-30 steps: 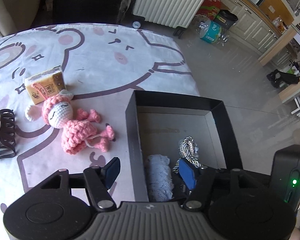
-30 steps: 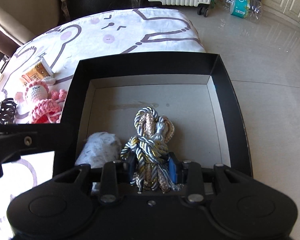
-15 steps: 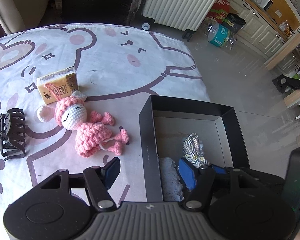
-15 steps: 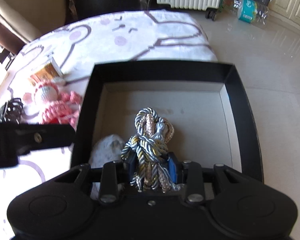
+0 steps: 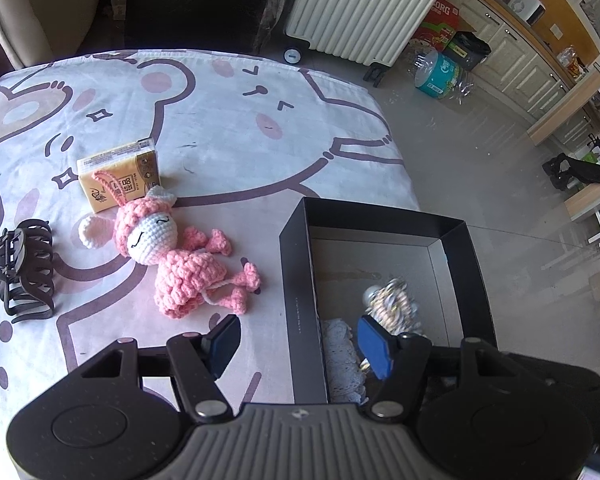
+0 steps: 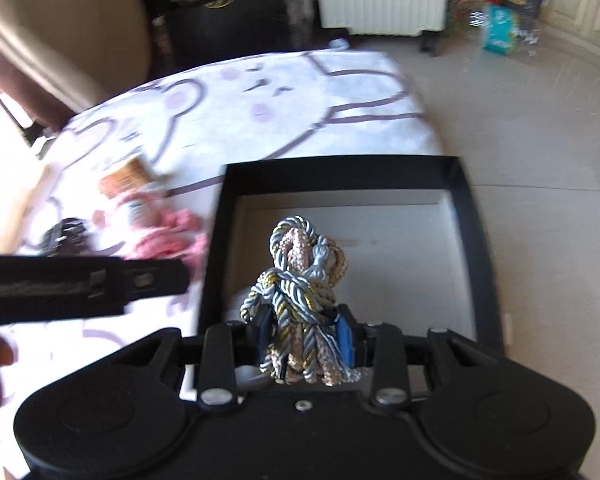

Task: Organize objects
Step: 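Lower the white lump into the black box and open the left tool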

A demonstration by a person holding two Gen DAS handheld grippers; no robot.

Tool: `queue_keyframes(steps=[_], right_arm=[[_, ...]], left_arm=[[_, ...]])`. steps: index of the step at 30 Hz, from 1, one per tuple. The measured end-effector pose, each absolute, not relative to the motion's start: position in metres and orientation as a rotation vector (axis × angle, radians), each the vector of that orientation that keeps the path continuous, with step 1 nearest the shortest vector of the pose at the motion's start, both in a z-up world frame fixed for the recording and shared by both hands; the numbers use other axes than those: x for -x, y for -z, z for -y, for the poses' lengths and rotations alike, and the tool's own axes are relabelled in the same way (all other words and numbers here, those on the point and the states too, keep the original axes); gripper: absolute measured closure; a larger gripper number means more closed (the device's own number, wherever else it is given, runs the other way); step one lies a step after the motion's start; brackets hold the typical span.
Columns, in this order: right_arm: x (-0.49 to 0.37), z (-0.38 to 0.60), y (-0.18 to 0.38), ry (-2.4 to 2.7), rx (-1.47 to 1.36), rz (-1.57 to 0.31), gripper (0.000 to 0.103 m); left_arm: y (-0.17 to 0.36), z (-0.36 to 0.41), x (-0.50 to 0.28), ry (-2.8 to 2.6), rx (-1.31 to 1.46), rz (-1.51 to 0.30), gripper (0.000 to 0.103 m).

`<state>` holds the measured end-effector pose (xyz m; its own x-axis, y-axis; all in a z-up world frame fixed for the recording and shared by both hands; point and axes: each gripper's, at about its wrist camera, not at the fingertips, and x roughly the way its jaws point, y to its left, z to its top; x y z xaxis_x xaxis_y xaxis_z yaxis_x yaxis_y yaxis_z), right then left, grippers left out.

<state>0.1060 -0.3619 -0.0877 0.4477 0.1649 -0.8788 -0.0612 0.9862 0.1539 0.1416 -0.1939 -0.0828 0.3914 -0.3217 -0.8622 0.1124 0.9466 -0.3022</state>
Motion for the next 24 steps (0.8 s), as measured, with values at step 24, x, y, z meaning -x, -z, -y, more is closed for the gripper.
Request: queue_keyframes(steps=[24], right_arm=[[-0.120,0.357,0.123,-0.063,0.010,-1.146,0.068]], left_arm=[[0.086,0.190,-0.143,0.278,0.192,-1.148,0.038]])
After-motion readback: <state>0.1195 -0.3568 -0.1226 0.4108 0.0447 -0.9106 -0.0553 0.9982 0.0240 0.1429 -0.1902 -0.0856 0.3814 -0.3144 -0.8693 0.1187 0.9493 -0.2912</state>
